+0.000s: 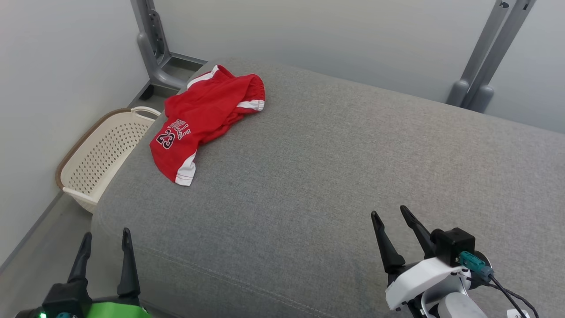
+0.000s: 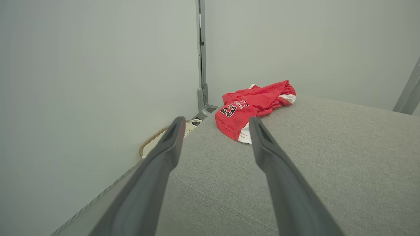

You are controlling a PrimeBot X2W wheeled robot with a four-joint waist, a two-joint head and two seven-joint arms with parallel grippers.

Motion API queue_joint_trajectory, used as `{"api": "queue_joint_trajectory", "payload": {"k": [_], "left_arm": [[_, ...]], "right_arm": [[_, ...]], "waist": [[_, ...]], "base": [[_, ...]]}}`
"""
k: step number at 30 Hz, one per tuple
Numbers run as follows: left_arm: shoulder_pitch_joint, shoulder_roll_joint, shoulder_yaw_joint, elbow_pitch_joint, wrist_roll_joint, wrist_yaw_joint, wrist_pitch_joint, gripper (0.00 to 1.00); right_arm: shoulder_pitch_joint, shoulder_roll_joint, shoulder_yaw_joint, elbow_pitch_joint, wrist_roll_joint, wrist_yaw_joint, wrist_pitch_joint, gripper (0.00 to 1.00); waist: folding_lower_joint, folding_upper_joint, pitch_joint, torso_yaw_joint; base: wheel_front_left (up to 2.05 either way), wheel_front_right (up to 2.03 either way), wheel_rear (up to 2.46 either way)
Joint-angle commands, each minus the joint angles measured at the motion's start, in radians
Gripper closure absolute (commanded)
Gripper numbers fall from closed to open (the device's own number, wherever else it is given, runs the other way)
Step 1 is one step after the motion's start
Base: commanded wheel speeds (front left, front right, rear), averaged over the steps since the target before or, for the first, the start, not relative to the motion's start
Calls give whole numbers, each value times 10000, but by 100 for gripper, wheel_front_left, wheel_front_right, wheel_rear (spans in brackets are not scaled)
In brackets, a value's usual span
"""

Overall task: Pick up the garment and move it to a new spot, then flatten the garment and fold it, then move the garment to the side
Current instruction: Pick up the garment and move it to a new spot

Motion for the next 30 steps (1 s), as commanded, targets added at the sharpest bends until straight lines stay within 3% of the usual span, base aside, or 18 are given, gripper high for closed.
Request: {"api": "queue_joint_trajectory", "payload": {"k": [1,13,30], "left_arm": [[-300,118,6,-47,-52,-49,2,0],[-2862,719,-186,438,-278,-335,77,0],[-7445,1967,-599,4149,-1170,-654,331,0]], "right_arm": [[-127,-44,-21,-26,-72,-7,25,0],[-451,-124,-213,-329,-398,-7,257,0],[-1129,-362,-237,-856,-565,-7,520,0]], "waist": [[0,0,103,-203],[0,0,843,-1417],[0,0,2068,-2866]], "base": [[0,0,0],[0,0,0],[0,0,0]]}}
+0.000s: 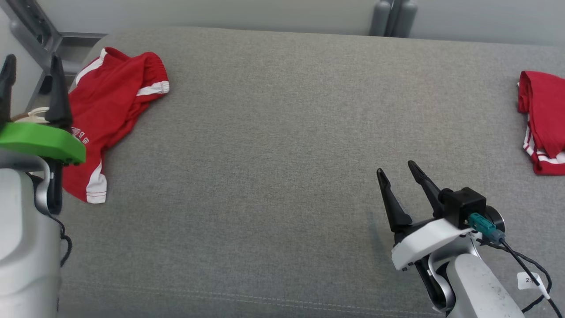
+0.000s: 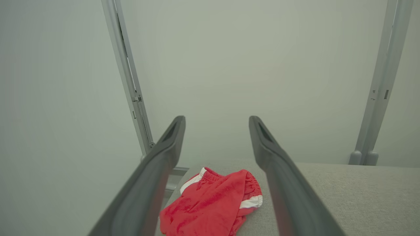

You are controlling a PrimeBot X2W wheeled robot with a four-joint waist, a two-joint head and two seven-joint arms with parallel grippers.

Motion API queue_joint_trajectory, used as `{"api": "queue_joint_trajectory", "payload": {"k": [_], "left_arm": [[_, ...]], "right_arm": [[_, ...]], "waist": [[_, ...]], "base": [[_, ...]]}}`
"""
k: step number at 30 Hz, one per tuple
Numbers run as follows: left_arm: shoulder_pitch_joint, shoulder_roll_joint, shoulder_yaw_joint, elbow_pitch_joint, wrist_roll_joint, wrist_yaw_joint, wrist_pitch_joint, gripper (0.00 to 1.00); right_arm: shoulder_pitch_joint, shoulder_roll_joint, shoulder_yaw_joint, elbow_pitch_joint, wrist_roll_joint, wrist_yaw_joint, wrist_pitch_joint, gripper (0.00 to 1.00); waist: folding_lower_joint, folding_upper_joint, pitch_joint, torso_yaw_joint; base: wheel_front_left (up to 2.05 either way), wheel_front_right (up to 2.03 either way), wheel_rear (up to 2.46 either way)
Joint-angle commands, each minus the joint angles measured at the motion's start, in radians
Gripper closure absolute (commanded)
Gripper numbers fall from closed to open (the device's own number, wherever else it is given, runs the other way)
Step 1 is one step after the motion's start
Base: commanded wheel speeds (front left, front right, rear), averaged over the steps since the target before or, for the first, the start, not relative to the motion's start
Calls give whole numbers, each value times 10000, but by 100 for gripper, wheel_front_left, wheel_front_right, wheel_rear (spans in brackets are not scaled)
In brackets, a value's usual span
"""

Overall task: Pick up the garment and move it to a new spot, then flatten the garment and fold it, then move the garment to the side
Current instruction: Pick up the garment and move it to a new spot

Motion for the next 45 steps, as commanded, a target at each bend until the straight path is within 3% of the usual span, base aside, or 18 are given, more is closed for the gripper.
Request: {"api": "queue_joint_trajectory", "payload": {"k": [1,11,21,37,45], "left_arm": [[-265,97,8,112,-127,-43,-8,0],[-2312,1371,-623,2545,-1080,-64,315,0],[-3491,2372,-2094,4199,-2040,-58,1319,0],[-3574,2627,-3014,6451,-3288,-59,2930,0],[-3568,2669,-3209,7006,-3387,-60,3063,0]], "right_arm": [[-139,-60,-14,-64,-52,-7,15,0],[-560,-86,-107,-395,-178,-7,59,0],[-776,-196,-306,-731,-256,-7,158,0],[-841,-194,-572,-1168,-406,-7,290,0],[-858,-258,-634,-1433,-469,-7,447,0]], "waist": [[-1,0,468,-466],[-1,0,1436,-1494],[-1,0,2287,-2088],[-1,0,2966,-2452],[-1,0,3224,-2414]], "base": [[0,0,0],[0,0,0],[0,0,0],[0,0,0],[0,0,0]]}}
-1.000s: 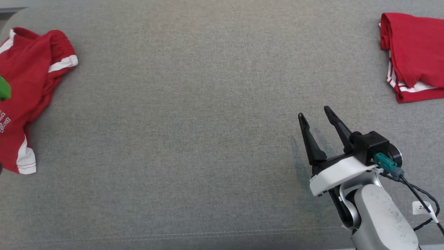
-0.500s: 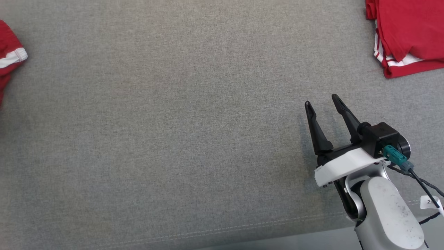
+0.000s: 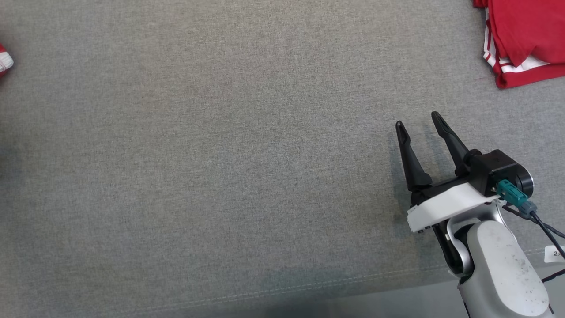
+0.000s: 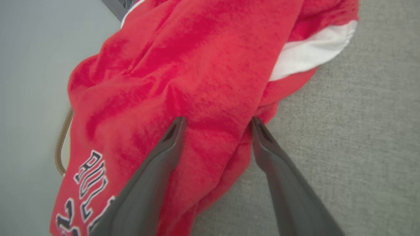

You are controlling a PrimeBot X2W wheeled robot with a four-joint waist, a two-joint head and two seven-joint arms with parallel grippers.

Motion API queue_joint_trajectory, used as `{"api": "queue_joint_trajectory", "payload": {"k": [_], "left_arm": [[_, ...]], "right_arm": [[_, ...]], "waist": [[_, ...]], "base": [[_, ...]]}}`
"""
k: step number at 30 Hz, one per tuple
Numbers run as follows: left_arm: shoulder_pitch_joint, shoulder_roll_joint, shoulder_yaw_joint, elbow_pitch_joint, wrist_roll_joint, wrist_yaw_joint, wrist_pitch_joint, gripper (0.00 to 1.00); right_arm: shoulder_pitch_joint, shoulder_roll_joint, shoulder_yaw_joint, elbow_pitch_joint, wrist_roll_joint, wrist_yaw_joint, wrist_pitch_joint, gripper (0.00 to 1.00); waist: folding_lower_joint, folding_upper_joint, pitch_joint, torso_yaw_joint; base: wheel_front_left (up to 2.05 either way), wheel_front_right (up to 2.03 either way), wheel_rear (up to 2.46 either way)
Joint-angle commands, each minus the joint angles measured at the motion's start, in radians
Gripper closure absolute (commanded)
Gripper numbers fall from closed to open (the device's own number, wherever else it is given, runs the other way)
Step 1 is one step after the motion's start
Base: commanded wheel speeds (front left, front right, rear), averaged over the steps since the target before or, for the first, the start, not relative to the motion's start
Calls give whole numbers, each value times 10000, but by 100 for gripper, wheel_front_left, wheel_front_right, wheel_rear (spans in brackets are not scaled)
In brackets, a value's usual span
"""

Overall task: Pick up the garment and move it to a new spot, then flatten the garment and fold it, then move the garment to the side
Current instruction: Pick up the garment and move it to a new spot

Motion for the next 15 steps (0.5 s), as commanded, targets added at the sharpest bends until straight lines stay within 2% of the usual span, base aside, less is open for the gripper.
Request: {"api": "queue_joint_trajectory", "payload": {"k": [1,2,3,15], "left_arm": [[-58,100,-57,63,14,-13,-117,0],[-89,116,-103,86,78,7,-197,54],[-134,139,-139,90,121,29,-379,100],[-778,279,-785,-16,642,-5,-2310,100]], "right_arm": [[-93,-17,-16,-81,-83,-7,46,0],[-91,-10,-19,-98,-91,-7,51,0],[-91,-5,-30,-117,-106,-7,63,0],[-156,81,158,256,83,-7,-64,0]], "waist": [[-1,0,50,18],[-1,0,68,26],[-1,0,87,37],[-1,0,-481,60]], "base": [[0,0,0],[0,0,0],[0,0,0],[0,0,0]]}}
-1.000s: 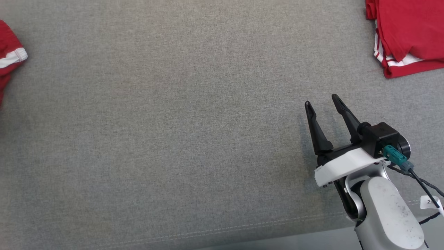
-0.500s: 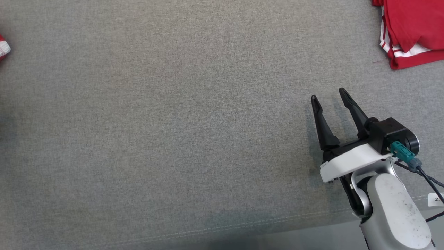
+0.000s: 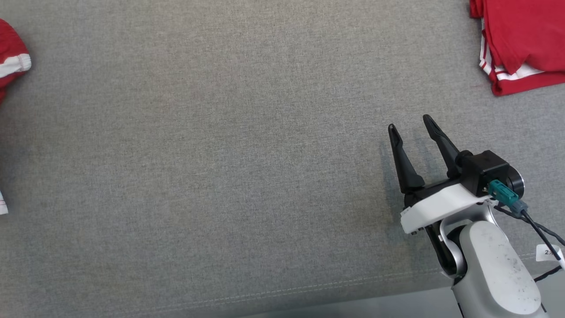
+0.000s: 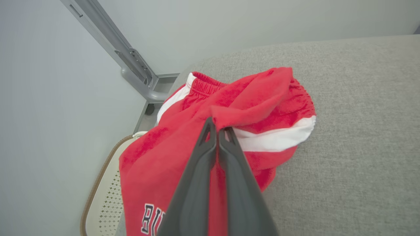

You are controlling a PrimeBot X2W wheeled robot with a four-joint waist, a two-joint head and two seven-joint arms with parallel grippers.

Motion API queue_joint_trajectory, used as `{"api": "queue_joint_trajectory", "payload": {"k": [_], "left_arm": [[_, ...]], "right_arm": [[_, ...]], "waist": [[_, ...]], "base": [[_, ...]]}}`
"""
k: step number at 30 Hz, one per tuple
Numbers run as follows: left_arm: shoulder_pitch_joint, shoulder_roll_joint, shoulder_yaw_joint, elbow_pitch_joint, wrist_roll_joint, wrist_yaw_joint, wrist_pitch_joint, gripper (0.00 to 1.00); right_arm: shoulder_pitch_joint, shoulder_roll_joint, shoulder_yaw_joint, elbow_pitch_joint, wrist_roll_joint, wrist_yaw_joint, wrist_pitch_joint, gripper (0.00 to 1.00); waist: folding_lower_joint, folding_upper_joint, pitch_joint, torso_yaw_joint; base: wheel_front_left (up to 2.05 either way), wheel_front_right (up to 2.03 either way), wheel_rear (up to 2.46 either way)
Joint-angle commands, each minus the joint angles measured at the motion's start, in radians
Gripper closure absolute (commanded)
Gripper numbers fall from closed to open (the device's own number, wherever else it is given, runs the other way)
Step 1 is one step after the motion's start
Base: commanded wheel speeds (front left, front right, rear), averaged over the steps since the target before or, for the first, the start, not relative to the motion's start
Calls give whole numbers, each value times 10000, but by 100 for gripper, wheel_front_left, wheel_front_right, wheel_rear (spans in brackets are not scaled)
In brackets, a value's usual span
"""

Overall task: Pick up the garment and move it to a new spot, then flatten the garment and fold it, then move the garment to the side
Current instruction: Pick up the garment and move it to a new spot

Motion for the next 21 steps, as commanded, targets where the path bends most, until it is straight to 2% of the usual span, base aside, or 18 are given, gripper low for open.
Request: {"api": "queue_joint_trajectory", "payload": {"k": [1,9,21], "left_arm": [[-229,98,-119,-50,168,-23,-135,100],[-491,129,-1046,-922,-42,-26,-528,100],[-706,-387,-2493,-2535,-238,-28,-618,100]], "right_arm": [[-51,17,15,83,51,-7,-90,0],[26,186,197,673,346,-7,-403,0],[31,354,190,1148,571,-7,-737,0]], "waist": [[0,0,-264,-57],[0,0,-1034,-414],[0,0,-1455,-1058]], "base": [[0,0,0],[0,0,0],[0,0,0]]}}
